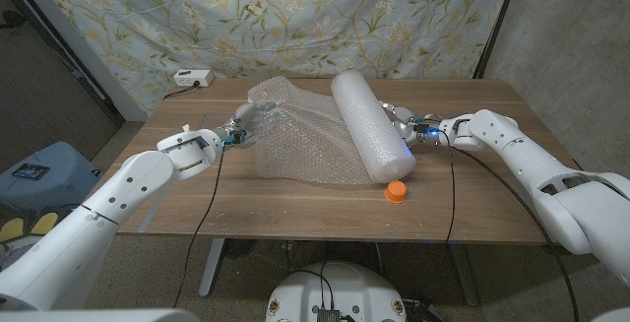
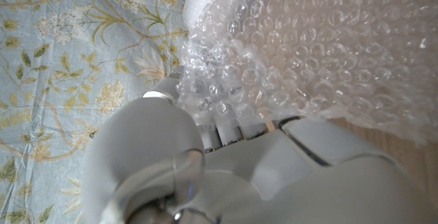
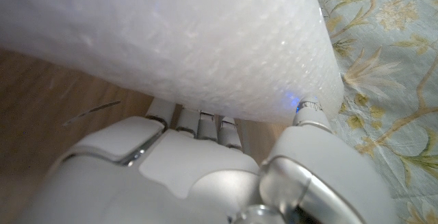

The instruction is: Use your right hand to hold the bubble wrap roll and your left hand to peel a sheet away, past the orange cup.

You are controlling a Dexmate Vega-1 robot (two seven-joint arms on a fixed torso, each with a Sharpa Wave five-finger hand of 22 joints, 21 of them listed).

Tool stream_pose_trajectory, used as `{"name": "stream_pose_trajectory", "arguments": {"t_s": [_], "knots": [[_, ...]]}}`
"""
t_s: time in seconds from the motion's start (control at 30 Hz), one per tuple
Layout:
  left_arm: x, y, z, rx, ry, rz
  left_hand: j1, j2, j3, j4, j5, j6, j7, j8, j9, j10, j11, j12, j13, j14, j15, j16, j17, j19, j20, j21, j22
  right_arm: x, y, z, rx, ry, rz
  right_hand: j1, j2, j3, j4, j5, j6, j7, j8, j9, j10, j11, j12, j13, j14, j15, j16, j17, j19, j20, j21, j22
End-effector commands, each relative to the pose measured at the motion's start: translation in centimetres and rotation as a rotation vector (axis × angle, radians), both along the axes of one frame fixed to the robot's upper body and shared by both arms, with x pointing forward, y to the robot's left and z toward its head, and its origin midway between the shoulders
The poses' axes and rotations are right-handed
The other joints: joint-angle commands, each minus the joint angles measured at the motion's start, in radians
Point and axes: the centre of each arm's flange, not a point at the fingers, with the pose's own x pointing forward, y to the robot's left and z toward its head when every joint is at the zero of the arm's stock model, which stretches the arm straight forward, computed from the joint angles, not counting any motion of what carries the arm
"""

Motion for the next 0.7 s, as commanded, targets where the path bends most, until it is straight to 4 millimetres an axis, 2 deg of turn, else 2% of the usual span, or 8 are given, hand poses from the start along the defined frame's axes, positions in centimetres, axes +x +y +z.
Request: {"name": "stream_pose_trajectory", "arguments": {"t_s": [0.03,0.7], "knots": [[-1.3,0.7,0.3,0.031,0.014,0.006,0.009,-0.001,-0.002,0.002,0.000,0.016,0.014,-0.002,0.002,0.036,-0.048,-0.004,0.003,0.008,-0.001,-0.002,0.003,-0.005,0.000,0.004,0.004,-0.2,0.1,0.0,0.007,-0.004,-0.003,-0.008,0.001,0.002,-0.007,0.002,-0.006,0.050,0.007,0.002,0.000,0.006,-0.005,0.003,0.002,0.005,-0.004,0.004,0.007,0.000,0.009,0.006],[-2.5,1.4,1.0,0.063,0.011,0.021,0.007,0.000,-0.002,0.005,0.000,0.010,0.017,-0.006,0.003,0.033,-0.048,-0.007,0.007,0.006,0.000,-0.004,0.004,-0.008,0.002,0.007,0.004,0.0,-0.1,0.1,0.013,0.000,-0.023,-0.011,0.003,0.004,-0.011,0.001,-0.009,0.049,0.007,0.002,0.001,0.006,-0.008,0.007,0.002,0.005,-0.004,0.005,0.013,0.000,0.008,0.006]]}}
